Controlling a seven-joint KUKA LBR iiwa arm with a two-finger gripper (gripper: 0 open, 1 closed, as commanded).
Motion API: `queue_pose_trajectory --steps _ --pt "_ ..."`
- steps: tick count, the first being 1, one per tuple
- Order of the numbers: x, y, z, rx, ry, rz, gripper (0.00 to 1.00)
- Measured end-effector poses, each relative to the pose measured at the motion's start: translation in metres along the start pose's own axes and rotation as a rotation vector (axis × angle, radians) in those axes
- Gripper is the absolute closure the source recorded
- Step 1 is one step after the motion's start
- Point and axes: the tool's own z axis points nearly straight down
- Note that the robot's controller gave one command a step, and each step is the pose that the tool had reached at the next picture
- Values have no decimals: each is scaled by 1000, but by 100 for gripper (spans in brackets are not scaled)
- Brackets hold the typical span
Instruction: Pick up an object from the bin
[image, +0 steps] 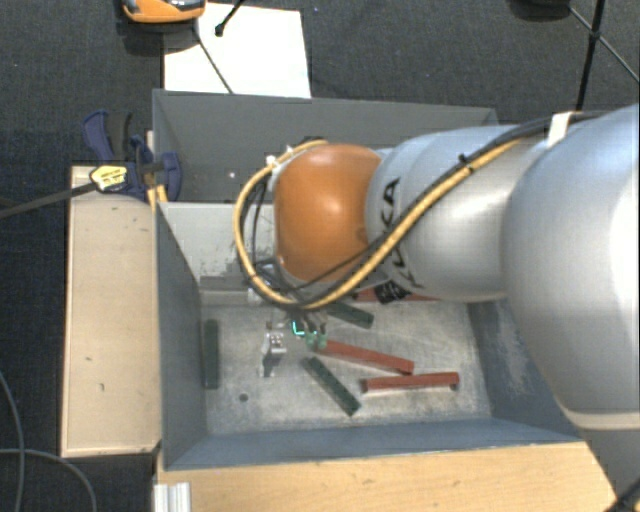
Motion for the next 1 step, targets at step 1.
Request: queue_pose_trajectory --steps 1 --pt "-2 -1 -4 -2 -8 5 0"
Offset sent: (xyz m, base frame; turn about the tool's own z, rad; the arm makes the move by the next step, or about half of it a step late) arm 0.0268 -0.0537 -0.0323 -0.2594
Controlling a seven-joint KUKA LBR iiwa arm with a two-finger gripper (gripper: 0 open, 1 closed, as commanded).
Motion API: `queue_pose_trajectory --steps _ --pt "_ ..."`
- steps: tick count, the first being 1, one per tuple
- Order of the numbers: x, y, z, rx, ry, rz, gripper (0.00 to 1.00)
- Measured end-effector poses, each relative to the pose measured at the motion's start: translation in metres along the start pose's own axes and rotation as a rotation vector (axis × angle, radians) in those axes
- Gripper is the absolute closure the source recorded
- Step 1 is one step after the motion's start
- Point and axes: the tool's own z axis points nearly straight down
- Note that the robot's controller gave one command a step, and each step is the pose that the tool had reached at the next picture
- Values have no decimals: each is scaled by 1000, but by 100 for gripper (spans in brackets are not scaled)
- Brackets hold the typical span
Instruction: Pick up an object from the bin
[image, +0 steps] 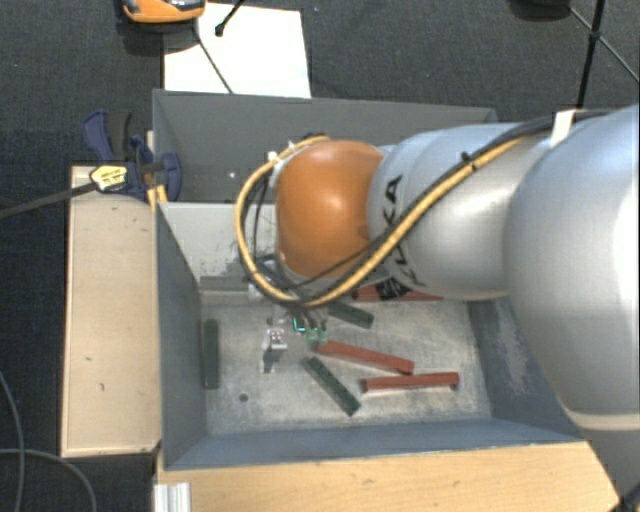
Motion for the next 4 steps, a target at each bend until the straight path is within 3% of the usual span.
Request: queue_pose_trajectory --steps 1,2,3,4 --pt "-10 -18 14 -2 -2 -126 0" --pt "11 -83 -16 2 10 -280 0" --pt "2 -97 15 2 -11 -376 0" --pt "9 -121 80 2 -11 -500 100"
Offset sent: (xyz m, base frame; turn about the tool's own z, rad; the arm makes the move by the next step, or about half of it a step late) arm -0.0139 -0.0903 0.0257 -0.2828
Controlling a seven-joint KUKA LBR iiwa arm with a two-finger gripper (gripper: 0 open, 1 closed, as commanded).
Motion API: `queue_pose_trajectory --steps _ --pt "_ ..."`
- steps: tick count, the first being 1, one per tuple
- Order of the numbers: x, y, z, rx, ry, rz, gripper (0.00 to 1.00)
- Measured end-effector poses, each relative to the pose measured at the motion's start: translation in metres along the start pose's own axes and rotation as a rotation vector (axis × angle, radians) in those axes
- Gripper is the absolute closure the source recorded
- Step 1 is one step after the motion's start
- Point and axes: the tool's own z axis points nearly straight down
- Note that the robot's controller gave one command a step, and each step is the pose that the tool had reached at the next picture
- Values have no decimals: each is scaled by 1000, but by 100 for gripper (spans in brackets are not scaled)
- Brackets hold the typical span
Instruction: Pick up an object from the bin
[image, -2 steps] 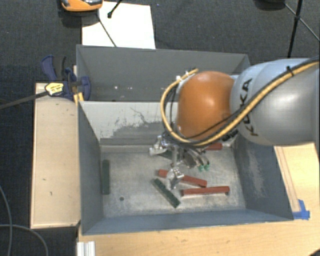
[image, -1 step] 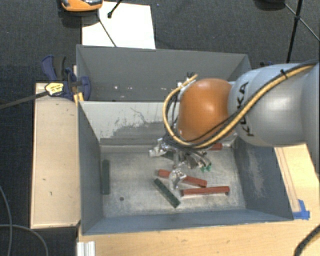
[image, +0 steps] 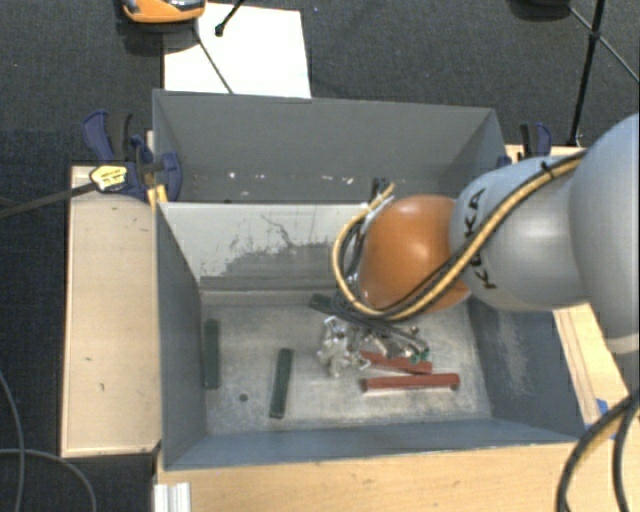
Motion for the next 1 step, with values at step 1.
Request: queue_pose_trajectory --steps 1 --pt "2 2 2 -4 8 3 0"
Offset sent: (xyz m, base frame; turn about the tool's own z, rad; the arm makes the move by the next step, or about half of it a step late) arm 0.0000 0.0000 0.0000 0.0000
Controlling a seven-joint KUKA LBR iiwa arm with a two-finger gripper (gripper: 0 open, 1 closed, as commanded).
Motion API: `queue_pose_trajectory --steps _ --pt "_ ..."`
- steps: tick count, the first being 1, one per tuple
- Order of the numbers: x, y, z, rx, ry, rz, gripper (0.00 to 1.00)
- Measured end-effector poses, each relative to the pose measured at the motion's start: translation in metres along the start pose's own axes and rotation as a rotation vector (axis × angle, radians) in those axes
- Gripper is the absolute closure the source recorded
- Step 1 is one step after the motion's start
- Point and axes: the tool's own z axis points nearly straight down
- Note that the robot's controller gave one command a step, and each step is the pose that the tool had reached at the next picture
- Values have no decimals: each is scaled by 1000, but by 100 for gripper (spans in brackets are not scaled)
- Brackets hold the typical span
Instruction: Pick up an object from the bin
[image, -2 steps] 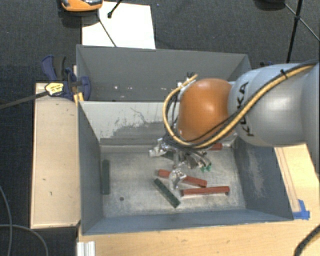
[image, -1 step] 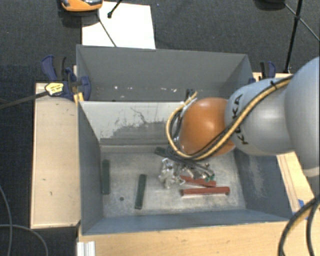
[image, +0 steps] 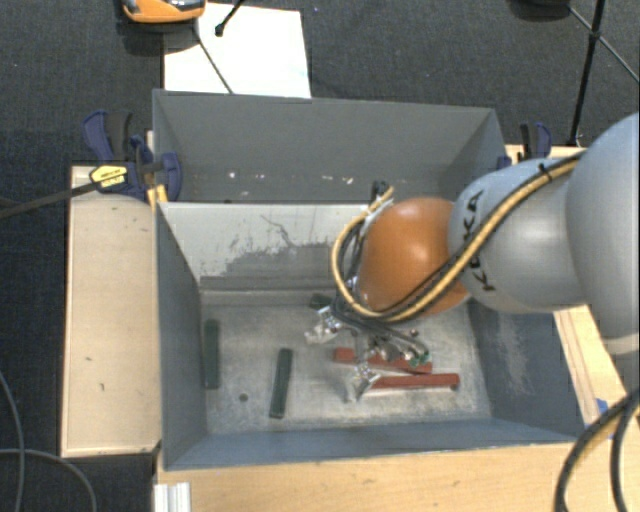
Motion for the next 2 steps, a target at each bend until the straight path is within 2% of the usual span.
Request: queue_pose_trajectory --steps 1,2 --pt "0 0 0 0 0 2 0" --pt "19 -86 -4 4 -7 -208 100"
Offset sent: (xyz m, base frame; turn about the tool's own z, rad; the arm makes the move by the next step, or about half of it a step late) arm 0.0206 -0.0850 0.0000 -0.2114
